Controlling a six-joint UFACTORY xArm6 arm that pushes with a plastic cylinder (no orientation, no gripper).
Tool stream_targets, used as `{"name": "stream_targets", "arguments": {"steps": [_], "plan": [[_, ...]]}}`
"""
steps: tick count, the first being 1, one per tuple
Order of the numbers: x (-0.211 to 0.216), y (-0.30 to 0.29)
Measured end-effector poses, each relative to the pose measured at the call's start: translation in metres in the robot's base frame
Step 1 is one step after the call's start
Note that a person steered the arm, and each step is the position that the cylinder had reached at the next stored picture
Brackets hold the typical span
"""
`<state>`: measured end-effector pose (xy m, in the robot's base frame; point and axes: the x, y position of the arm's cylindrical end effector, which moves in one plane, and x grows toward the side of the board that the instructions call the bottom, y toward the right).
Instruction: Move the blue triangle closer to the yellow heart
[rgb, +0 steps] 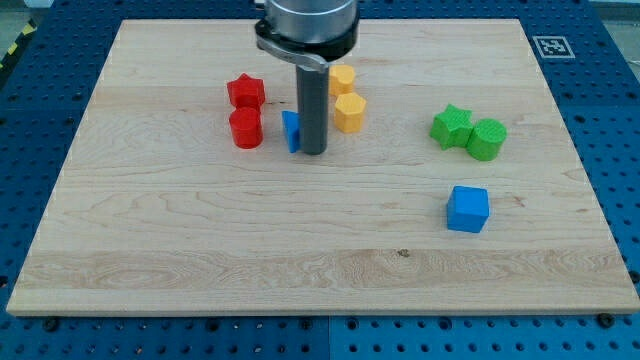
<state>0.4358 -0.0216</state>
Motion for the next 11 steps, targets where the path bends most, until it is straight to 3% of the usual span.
{"name": "stream_targets", "arguments": {"steps": [4,8,11], "plan": [[0.013,-0.042],[-0.056,-0.025],[-0.036,-0.011]]}}
